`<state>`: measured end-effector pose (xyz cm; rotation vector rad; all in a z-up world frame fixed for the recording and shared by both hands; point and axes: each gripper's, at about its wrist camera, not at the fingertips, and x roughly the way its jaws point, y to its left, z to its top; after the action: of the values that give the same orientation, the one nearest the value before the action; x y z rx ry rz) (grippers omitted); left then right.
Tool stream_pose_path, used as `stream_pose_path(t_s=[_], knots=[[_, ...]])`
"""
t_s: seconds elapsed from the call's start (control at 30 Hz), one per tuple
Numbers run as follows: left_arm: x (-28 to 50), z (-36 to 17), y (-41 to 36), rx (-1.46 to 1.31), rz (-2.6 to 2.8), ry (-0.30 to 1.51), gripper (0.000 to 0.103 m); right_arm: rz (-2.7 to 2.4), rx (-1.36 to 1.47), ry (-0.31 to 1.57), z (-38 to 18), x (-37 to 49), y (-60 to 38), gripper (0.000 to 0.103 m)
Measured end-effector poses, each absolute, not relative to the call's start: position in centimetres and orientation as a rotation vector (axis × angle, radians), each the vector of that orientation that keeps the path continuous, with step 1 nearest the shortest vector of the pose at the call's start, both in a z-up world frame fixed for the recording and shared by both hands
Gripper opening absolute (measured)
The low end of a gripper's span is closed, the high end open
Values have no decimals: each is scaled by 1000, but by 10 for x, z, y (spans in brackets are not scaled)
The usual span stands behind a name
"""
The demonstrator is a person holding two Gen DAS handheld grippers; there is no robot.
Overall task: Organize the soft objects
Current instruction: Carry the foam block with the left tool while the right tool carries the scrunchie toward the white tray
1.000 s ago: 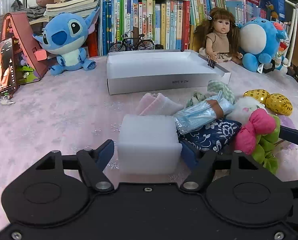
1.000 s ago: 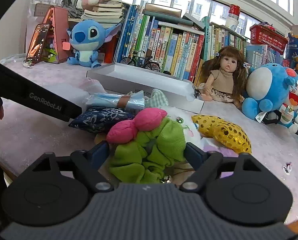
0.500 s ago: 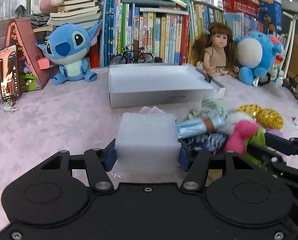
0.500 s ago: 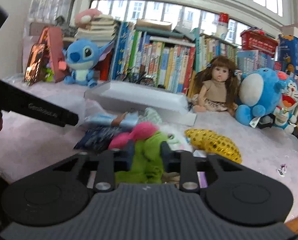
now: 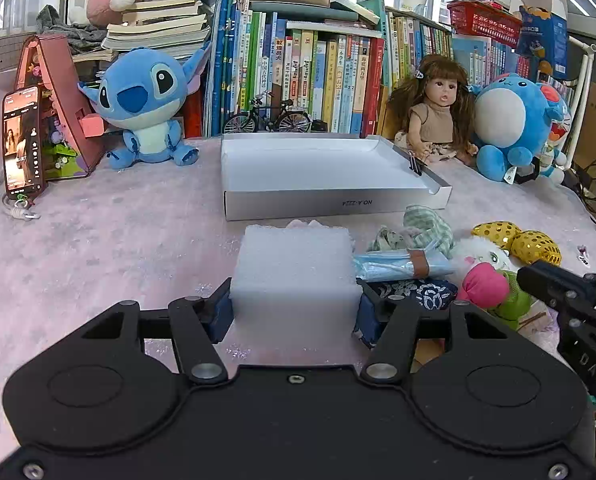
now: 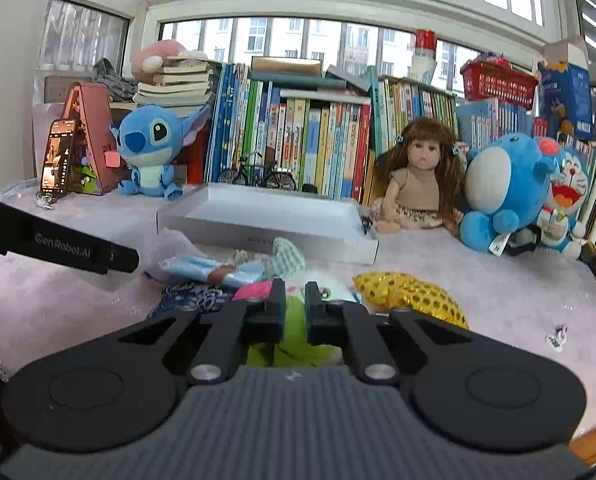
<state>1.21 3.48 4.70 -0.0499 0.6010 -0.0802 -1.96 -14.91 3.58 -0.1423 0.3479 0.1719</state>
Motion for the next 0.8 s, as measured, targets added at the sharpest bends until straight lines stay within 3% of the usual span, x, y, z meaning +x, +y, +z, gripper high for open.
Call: stream_pose_path(t_s=[0.17, 0.23, 0.27, 0.37, 0.57, 0.8], knots=[[11, 47, 35, -51, -83, 599, 57, 172, -150, 336, 41, -18, -149, 15], [11, 48, 35, -54, -83, 598, 57, 191, -159, 362, 40, -16, -148, 36], [11, 48, 35, -54, -83, 599, 57, 198, -155, 368, 38, -16, -148, 41], [11, 48, 35, -52, -83, 599, 57, 220, -167, 382, 34, -17, -145, 57], [13, 48, 35, -58, -79, 610, 57, 267, -213, 393, 30, -13, -133, 77], [13, 48, 35, -62, -76, 613, 57, 256, -305, 391, 19, -4, -116, 83]])
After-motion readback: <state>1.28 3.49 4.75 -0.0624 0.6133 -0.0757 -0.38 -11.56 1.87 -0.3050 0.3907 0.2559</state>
